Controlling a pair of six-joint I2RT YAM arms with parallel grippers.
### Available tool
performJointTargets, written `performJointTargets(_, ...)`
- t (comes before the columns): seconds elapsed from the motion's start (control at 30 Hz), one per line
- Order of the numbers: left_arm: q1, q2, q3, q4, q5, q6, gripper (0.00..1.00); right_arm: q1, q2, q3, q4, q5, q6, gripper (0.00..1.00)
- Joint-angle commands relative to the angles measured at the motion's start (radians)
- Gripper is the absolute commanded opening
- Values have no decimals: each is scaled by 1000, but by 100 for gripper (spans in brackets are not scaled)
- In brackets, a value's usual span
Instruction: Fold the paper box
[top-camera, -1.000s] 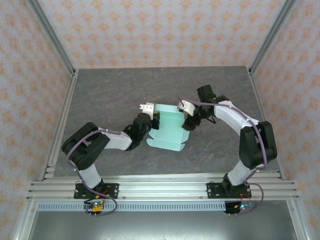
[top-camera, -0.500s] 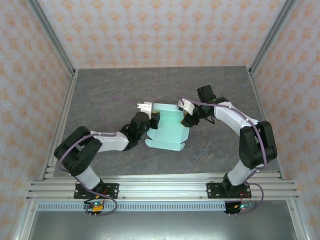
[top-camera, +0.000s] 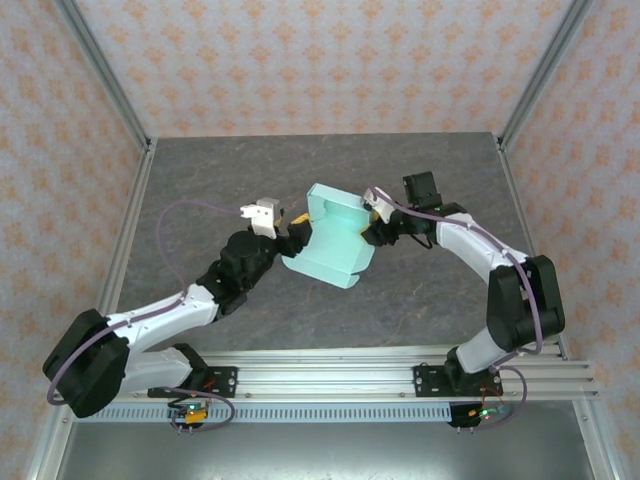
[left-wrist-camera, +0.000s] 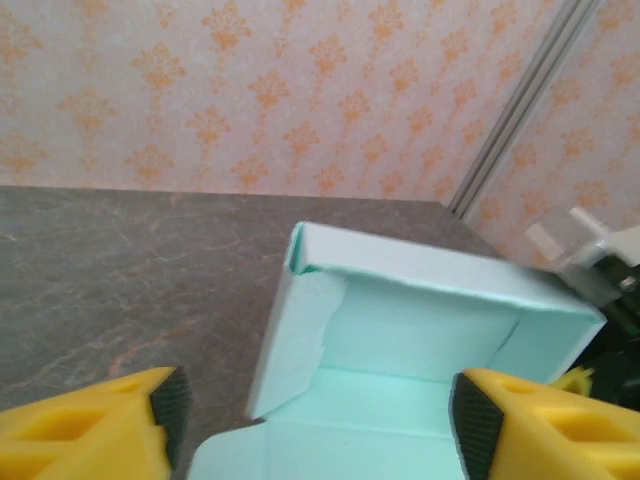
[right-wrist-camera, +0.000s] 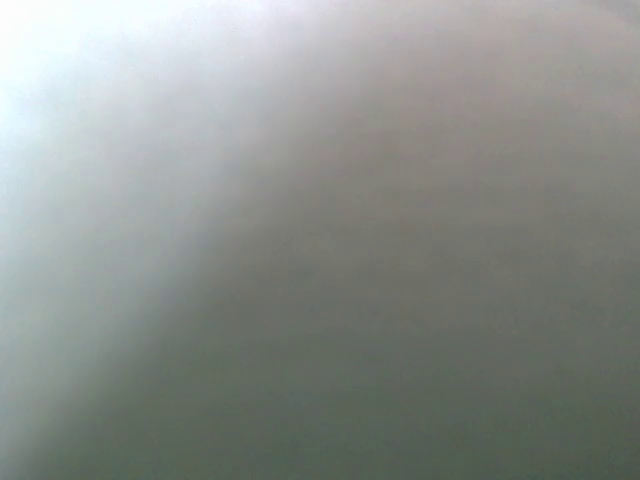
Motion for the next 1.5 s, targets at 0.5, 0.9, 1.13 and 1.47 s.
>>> performJointTargets(0.5,170,253,327,-197,431,336,91,-3,-177,-183,326,-82,473,34)
performJointTargets(0.9,211,391,486,-359,610,505,60,23,-171,-144,174,-61,412,35)
performJointTargets(1.13,212,463,531,-339,623,480,27,51,-167,-117,156,-65,419,35)
performJointTargets(1.47,187,450,477,-231,460,406,11,186,-185,-136,250,153,589,35)
